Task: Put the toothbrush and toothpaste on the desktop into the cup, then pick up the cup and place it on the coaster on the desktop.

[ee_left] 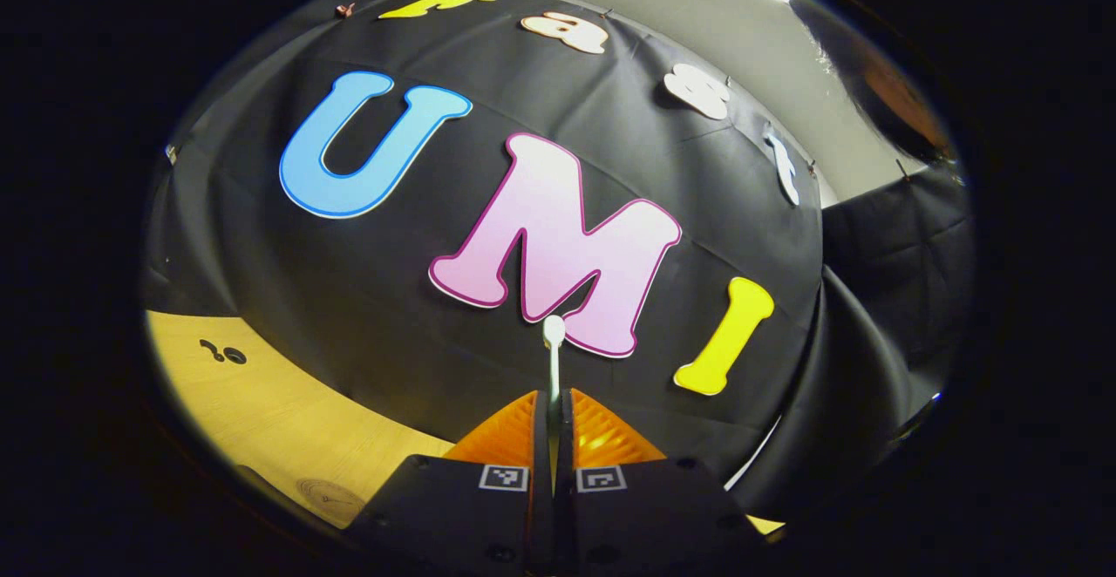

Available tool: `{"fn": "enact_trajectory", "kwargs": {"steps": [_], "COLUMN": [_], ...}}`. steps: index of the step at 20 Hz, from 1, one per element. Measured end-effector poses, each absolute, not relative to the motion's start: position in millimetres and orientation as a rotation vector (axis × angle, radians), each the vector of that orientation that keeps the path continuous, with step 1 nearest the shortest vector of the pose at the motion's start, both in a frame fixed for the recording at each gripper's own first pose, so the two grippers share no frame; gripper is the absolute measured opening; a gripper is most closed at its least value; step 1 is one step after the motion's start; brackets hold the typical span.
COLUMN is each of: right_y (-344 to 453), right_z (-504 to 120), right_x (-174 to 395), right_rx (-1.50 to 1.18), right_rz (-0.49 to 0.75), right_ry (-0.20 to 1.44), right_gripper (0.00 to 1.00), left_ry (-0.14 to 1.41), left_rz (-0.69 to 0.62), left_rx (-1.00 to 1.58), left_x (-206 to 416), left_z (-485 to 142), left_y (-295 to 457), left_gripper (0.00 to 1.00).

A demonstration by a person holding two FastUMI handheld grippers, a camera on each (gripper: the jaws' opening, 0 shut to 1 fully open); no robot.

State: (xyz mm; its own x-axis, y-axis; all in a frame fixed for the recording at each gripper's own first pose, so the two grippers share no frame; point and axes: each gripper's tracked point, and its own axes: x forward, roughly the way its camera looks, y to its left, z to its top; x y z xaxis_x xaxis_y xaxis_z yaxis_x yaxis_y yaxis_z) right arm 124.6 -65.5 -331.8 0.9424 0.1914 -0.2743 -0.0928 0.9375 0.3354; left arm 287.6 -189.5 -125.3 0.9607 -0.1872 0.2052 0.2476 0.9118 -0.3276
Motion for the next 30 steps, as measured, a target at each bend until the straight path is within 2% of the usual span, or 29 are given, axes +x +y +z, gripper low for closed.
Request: {"fn": "enact_trajectory", "kwargs": {"steps": [7, 15, 19, 21, 22, 23, 24, 25, 26, 28, 29, 30], "right_y": [-77.0, -79.7, -77.4, -77.5, -76.8, -76.5, -74.9, -73.9, -71.8, -61.8, -56.2, -51.5], "right_z": [-352.8, -359.4, -366.3, -364.8, -362.2, -359.4, -356.1, -351.5, -348.1, -343.1, -341.8, -341.6], "right_x": [107.6, 114.8, 117.0, 119.9, 121.9, 125.1, 127.9, 133.3, 138.0, 146.7, 151.9, 154.7], "right_rx": [0.351, 0.36, 0.309, 0.249, 0.224, 0.2, 0.177, 0.15, 0.126, 0.079, 0.049, 0.015], "right_rz": [0.128, 0.138, 0.22, 0.267, 0.287, 0.304, 0.329, 0.354, 0.387, 0.462, 0.499, 0.539], "right_ry": [0.372, 0.39, 0.456, 0.478, 0.486, 0.492, 0.498, 0.503, 0.511, 0.538, 0.557, 0.577], "right_gripper": [0.56, 0.57, 0.57, 0.57, 0.47, 0.57, 0.47, 0.47, 0.59, 0.62, 0.53, 0.62], "left_ry": [-0.084, -0.022, -0.028, 0.0, 0.015, 0.026, 0.029, 0.031, 0.042, 0.073, 0.08, 0.083], "left_rz": [-0.15, -0.117, -0.106, -0.116, -0.119, -0.124, -0.127, -0.132, -0.152, -0.18, -0.178, -0.183], "left_rx": [-0.26, -0.154, -0.178, -0.179, -0.187, -0.194, -0.201, -0.209, -0.214, -0.22, -0.223, -0.234], "left_x": [331.0, 335.9, 324.2, 320.9, 317.3, 315.1, 310.7, 306.8, 301.8, 287.5, 278.7, 269.4], "left_z": [-212.6, -271.4, -279.6, -289.0, -292.8, -296.3, -296.7, -296.6, -297.2, -298.7, -299.0, -296.5], "left_y": [-188.2, -190.6, -190.1, -190.3, -189.0, -187.7, -185.9, -183.7, -184.7, -181.9, -174.6, -169.1], "left_gripper": [0.06, 0.06, 0.13, 0.13, 0.14, 0.14, 0.15, 0.16, 0.18, 0.22, 0.35, 0.39]}}
